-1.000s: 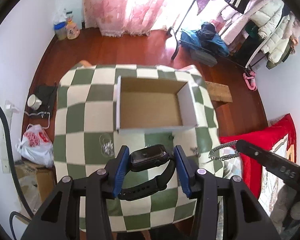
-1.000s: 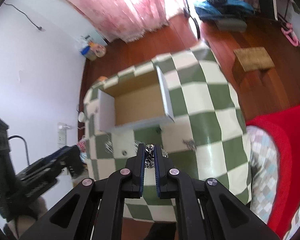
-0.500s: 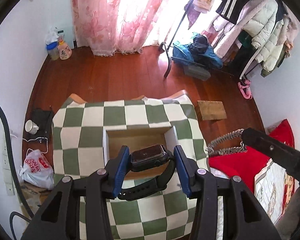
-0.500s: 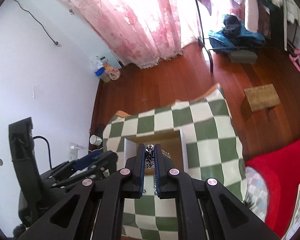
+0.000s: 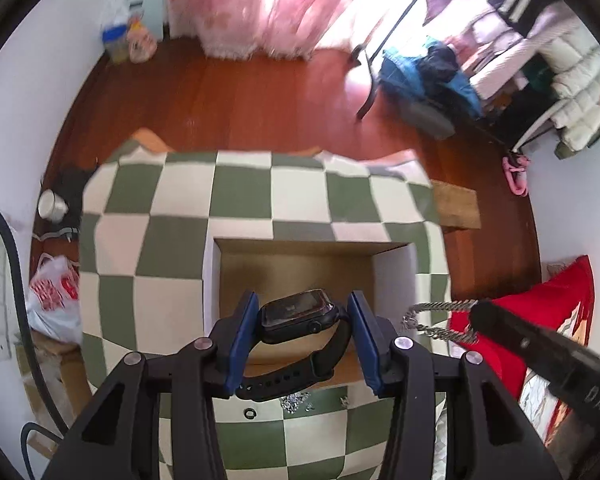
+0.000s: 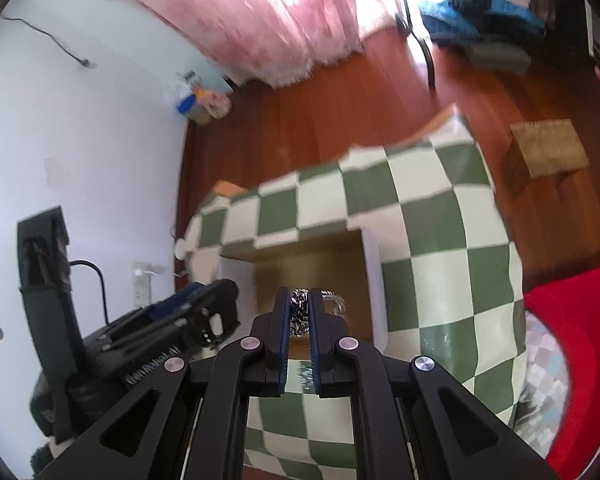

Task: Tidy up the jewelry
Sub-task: 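Carry watch with left tool into box while right tool carries chain in and releases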

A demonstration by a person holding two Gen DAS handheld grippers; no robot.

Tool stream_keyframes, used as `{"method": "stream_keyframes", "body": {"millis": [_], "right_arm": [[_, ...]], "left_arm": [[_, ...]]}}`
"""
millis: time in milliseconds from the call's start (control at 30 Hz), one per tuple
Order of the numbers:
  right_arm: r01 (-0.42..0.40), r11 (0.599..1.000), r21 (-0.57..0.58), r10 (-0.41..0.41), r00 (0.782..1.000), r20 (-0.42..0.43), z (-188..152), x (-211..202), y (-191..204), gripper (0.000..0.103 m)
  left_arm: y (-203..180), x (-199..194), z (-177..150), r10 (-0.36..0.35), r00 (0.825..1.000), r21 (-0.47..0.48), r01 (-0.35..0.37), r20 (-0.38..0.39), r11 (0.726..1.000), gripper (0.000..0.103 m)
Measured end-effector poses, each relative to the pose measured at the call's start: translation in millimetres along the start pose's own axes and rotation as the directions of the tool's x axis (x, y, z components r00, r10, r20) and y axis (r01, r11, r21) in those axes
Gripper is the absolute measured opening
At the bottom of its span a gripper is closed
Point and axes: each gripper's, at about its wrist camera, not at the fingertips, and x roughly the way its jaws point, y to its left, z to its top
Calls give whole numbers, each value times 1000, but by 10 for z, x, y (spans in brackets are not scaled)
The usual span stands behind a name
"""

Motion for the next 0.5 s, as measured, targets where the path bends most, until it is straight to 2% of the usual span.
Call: {"method": "stream_keyframes", "body": {"millis": [133, 300, 333, 367, 400, 467, 500], "right_arm": [[13, 1000, -1, -13, 996, -83, -9, 370, -105, 9], [44, 998, -38, -49, 989, -140, -36, 603, -88, 10], [48, 998, -50, -55, 988, -147, -48, 621, -74, 10], [53, 997, -56, -61, 987, -150, -54, 637, -67, 15], [60, 996, -63, -69, 986, -152, -68, 647, -59, 23], [81, 994, -72, -91, 984, -152, -84, 654, -54, 32], [88, 994, -72, -98, 983, -153, -92, 649, -61, 40]], "left_arm": [[53, 208, 6, 9, 999, -24, -10, -41, 1000, 44], [54, 303, -8, 48, 997, -18, -49, -65, 999, 44], [53, 308, -18, 65, 996, -22, -66, -69, 998, 53], [68, 316, -17, 69, 995, -26, -71, -75, 997, 61], [84, 323, -20, 65, 995, -32, -68, -82, 997, 81], [95, 324, -21, 66, 995, -38, -69, -79, 997, 85], [101, 301, -34, 73, 995, -39, -76, -73, 996, 86]]}}
